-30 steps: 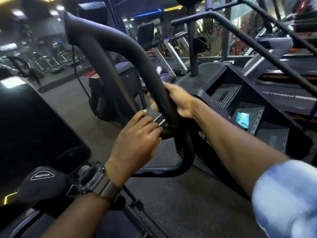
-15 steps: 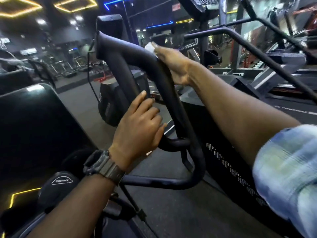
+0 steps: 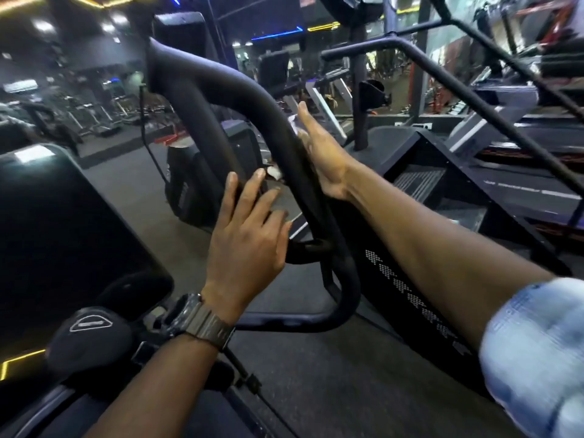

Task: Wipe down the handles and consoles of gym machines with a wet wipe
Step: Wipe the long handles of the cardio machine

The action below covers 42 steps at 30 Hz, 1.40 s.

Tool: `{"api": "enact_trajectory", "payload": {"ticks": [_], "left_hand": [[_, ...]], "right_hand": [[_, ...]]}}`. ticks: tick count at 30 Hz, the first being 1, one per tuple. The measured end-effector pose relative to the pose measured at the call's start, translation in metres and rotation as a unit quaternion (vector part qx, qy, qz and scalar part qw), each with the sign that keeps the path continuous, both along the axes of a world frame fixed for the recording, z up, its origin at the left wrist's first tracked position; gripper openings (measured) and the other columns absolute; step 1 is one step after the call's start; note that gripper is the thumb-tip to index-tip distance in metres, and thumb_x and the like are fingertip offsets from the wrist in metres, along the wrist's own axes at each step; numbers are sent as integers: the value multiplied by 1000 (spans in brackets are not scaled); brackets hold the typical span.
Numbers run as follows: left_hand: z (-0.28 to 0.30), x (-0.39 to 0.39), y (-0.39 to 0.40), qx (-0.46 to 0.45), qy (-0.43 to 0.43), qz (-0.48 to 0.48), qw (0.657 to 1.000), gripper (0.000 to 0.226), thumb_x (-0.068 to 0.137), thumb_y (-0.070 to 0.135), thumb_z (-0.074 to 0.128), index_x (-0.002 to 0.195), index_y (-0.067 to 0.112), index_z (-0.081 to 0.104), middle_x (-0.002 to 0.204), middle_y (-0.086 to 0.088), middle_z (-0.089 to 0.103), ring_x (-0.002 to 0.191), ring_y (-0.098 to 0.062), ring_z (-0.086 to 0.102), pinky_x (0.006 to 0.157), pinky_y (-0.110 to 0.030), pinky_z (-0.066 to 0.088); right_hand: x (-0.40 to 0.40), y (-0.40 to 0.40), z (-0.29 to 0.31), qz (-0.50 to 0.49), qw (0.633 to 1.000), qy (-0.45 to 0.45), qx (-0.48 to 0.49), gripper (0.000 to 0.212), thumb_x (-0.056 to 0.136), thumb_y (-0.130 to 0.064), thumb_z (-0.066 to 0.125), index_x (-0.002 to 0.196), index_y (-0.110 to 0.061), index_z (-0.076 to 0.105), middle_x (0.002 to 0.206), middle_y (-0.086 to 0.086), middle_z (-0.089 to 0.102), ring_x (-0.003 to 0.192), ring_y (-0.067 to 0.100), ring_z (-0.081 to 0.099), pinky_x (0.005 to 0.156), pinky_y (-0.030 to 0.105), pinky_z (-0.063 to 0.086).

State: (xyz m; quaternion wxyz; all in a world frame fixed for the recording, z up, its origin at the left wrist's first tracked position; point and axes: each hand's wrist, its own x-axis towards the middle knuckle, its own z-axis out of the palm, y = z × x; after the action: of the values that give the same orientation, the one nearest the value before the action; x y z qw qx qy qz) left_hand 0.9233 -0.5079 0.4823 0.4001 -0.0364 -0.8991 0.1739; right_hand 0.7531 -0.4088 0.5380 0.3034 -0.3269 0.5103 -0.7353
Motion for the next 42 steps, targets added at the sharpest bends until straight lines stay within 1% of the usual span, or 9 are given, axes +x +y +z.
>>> {"api": "enact_trajectory", "payload": {"ticks": [3,6,10,13,18,26,30,36,42], "left_hand": [[-10,3,6,40,21,0,999,28,102,21,53,119,5,68,147,-14,53,149,-33,31,125,-55,15],[-22,7,14,93,55,4,994,39,100,19,55,135,1,57,157,-20,39,152,-36,22,126,-50,13],[-46,9,24,114,67,8,991,42,102,16,54,140,-2,52,159,-22,34,153,-39,18,126,-51,13],[-66,8,30,74,52,-2,996,34,99,12,60,131,1,62,148,-17,52,149,-35,31,125,-55,15],[-97,5,43,31,34,-35,998,30,93,-2,62,121,2,70,138,-14,62,136,-31,52,123,-52,24],[-100,10,46,16,-24,-69,997,36,100,-1,45,131,-1,62,142,-15,58,138,-31,50,120,-49,30],[-102,17,46,18,-41,-59,997,41,94,0,58,135,-1,59,147,-17,53,143,-31,43,123,-50,25],[-108,20,41,7,-44,-48,998,51,88,1,66,139,2,56,150,-16,50,146,-30,38,125,-49,20],[-100,23,37,29,29,-43,998,35,91,0,59,124,4,67,135,-15,62,130,-32,47,119,-46,27]], "right_hand": [[15,6,-46,-181,980,82,9,48,100,-51,39,104,-16,70,90,10,72,80,20,65,77,38,51],[38,30,-119,-328,930,145,77,39,102,-39,39,79,-16,61,73,2,61,69,13,55,71,47,47],[88,62,-200,-434,864,203,157,31,105,-23,39,114,-14,67,106,-3,68,101,11,63,85,18,44],[97,64,-215,-442,824,318,155,41,103,-14,42,142,-3,48,146,10,50,138,17,43,112,13,30],[76,81,-227,-455,716,515,125,36,94,-1,62,130,-4,62,140,12,55,130,18,54,108,28,44],[71,83,-201,-445,680,574,97,23,91,-7,70,114,-6,73,118,12,66,113,19,60,95,26,51],[81,105,-243,-356,651,649,169,43,97,5,56,139,3,50,151,14,43,144,26,35,116,36,35],[88,83,-253,-360,634,643,234,59,95,3,53,147,10,27,157,27,21,148,40,16,123,41,18],[83,113,-256,-365,611,680,175,42,96,3,58,137,-3,55,150,8,46,141,22,40,116,28,34]]}}
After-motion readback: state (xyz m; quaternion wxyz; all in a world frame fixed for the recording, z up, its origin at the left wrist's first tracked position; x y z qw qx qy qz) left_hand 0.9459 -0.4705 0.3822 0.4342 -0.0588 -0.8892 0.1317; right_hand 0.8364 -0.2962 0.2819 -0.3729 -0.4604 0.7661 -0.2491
